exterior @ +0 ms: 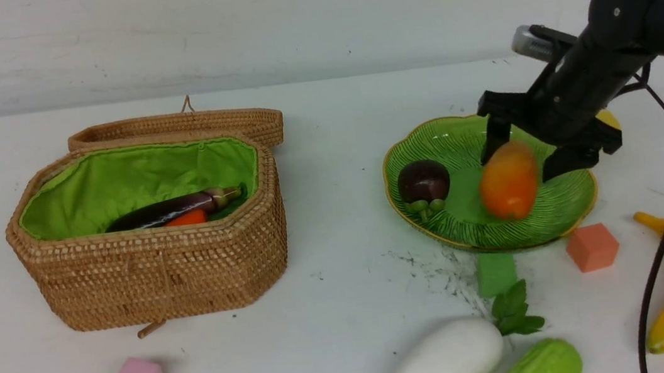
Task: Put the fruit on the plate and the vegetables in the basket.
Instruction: Use the right arm to grab a mango and put it into the right plate, then take a chayote with your right arm and place it on the basket on the left.
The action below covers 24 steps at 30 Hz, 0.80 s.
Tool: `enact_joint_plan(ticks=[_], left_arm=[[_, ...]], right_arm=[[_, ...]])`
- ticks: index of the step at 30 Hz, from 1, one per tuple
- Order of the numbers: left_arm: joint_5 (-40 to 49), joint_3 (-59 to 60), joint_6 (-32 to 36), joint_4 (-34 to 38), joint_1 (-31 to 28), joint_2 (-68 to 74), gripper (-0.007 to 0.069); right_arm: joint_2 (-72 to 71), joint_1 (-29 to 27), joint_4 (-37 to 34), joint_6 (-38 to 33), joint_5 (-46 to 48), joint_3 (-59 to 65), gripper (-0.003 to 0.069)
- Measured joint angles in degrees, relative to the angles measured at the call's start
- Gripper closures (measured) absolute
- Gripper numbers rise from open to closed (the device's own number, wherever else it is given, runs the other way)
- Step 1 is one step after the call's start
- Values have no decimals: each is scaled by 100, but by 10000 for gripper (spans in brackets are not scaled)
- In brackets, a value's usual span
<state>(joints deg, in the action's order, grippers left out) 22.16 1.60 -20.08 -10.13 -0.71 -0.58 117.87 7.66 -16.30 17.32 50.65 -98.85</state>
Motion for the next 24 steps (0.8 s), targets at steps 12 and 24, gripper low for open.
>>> enact_joint_plan(ticks=[12, 24], left_arm=[[0, 0, 0, -5, 0, 0, 486], [0, 0, 0, -5, 0, 0, 471]], right_arm=[[-1797, 320, 692, 1377, 1482, 746, 68], [-3034, 2204, 1054, 3098, 967, 3498, 98]])
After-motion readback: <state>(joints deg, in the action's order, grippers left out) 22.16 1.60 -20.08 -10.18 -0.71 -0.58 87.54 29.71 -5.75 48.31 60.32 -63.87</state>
